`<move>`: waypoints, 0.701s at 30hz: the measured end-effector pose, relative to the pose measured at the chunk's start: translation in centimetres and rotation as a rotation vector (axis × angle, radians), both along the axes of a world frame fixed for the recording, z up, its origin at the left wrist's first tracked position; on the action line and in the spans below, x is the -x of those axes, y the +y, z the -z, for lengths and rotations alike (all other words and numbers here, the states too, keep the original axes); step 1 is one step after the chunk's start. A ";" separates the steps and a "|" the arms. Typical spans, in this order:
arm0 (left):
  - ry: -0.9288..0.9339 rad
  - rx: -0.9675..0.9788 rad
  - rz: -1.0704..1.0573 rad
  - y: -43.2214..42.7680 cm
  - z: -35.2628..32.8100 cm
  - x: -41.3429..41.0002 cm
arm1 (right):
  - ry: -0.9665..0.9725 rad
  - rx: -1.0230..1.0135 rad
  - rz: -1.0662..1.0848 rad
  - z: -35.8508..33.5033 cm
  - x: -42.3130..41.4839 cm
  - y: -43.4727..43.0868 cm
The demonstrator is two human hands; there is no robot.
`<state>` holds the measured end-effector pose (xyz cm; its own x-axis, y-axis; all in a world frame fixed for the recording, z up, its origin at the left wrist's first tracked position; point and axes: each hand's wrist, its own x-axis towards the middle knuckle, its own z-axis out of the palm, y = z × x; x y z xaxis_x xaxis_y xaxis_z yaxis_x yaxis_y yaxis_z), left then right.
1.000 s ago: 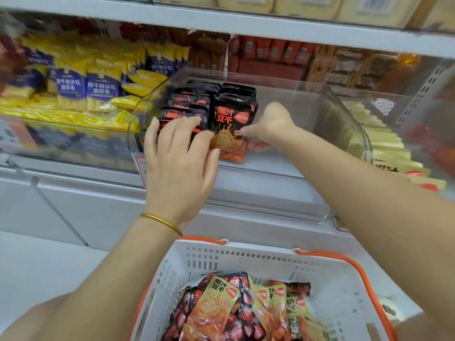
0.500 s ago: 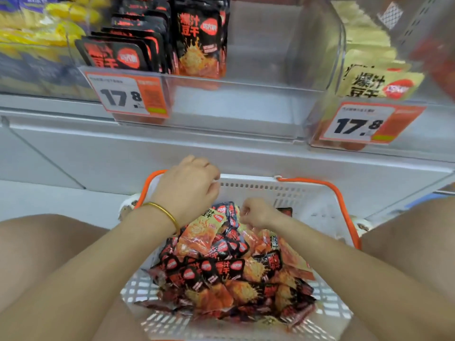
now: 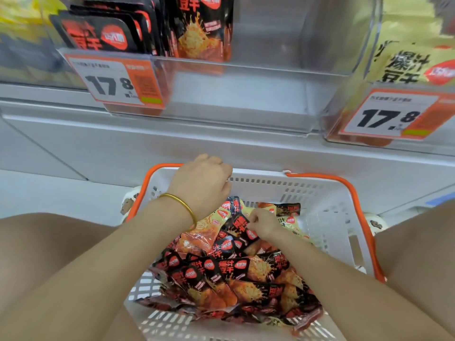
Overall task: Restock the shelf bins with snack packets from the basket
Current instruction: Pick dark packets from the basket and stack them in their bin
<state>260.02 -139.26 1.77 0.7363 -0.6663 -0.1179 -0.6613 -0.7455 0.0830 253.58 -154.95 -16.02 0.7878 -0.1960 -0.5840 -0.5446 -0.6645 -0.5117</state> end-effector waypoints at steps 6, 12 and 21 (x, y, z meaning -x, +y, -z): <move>0.167 -0.001 -0.053 -0.3 0.6 -0.1 | -0.196 -0.018 -0.235 -10.7 -2.7 -2.9; 0.472 0.309 -0.176 -0.7 -0.9 -0.8 | -0.419 -0.327 -0.047 -19.1 -1.2 -2.1; 0.319 1.040 -0.155 0.8 -10.2 -1.5 | -0.530 -0.759 0.110 -27.8 -0.4 0.3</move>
